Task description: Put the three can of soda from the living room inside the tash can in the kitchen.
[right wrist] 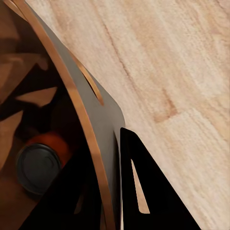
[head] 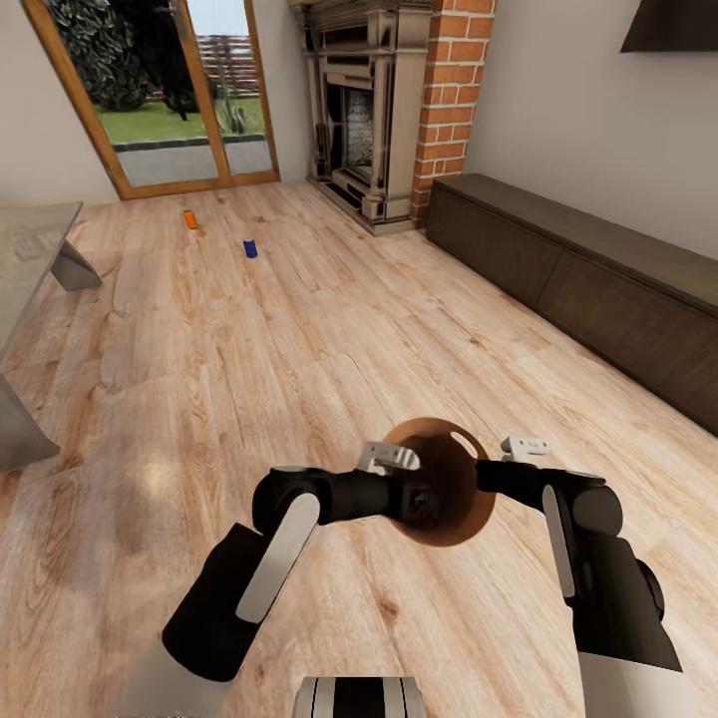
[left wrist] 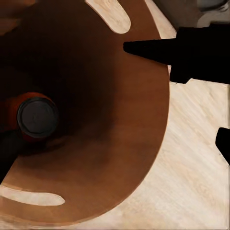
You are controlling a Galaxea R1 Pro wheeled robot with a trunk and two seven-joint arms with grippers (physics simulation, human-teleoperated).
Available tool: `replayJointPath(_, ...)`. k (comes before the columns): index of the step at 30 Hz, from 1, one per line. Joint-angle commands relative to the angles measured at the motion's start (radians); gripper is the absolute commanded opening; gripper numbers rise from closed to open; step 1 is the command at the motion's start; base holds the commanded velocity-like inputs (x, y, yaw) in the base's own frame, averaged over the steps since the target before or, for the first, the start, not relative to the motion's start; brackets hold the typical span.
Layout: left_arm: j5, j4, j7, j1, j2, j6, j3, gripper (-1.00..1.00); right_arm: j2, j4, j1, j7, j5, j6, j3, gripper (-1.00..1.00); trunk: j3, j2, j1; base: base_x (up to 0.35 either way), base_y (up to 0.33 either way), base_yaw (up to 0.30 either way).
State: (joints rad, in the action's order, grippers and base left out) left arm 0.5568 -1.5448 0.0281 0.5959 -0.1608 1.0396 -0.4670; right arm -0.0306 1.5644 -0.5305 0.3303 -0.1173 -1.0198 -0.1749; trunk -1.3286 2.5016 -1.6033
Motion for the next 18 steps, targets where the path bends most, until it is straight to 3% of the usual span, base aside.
replayJointPath(1,0.000,0.000,0.026,0.000,0.009,0.002,0.007,1.00,0.000,0.000,0.000,0.007,0.026,-0.003,0.000,-1.00,0.000,0.000,0.000,0.000,0.000,0.000)
replayJointPath(4,0.000,0.000,0.117,0.000,0.044,0.004,0.026,1.00,0.000,0.000,0.000,0.007,0.026,-0.003,0.000,-1.00,0.000,0.000,0.000,0.000,0.000,0.000)
replayJointPath(8,0.001,0.000,0.214,0.001,0.114,0.006,0.074,1.00,0.000,0.000,0.000,0.007,0.025,-0.003,0.000,-1.00,0.000,0.000,0.000,0.000,0.000,0.000)
replayJointPath(11,0.001,0.000,0.437,0.000,0.212,0.006,0.141,1.00,0.000,0.000,0.000,0.007,0.025,-0.003,0.000,-1.00,0.000,0.000,0.000,0.000,0.000,0.000)
replayJointPath(12,0.000,0.000,0.570,0.000,0.266,0.005,0.190,1.00,0.000,-0.001,0.000,0.007,0.025,-0.003,0.000,-1.00,0.000,0.000,0.000,0.000,0.000,0.000)
replayJointPath(14,0.000,0.000,0.770,0.000,0.344,0.004,0.271,1.00,0.000,-0.001,0.000,0.007,0.026,-0.003,0.000,-1.00,0.000,0.000,0.000,0.000,0.000,0.000)
replayJointPath(15,0.000,0.000,0.803,0.000,0.357,0.003,0.284,1.00,0.000,-0.001,0.000,0.007,0.026,-0.003,0.000,-1.00,0.000,0.000,0.000,0.000,0.000,0.000)
replayJointPath(16,0.000,0.000,0.901,-0.001,0.406,0.003,0.325,1.00,0.000,-0.001,0.000,0.007,0.026,-0.003,0.000,-1.00,0.000,0.000,0.000,0.000,0.000,0.000)
replayJointPath(18,0.000,0.001,0.947,-0.001,0.461,0.002,0.344,1.00,0.000,-0.001,0.000,0.007,0.025,-0.003,0.000,-1.00,0.000,0.000,0.000,0.000,0.000,0.000)
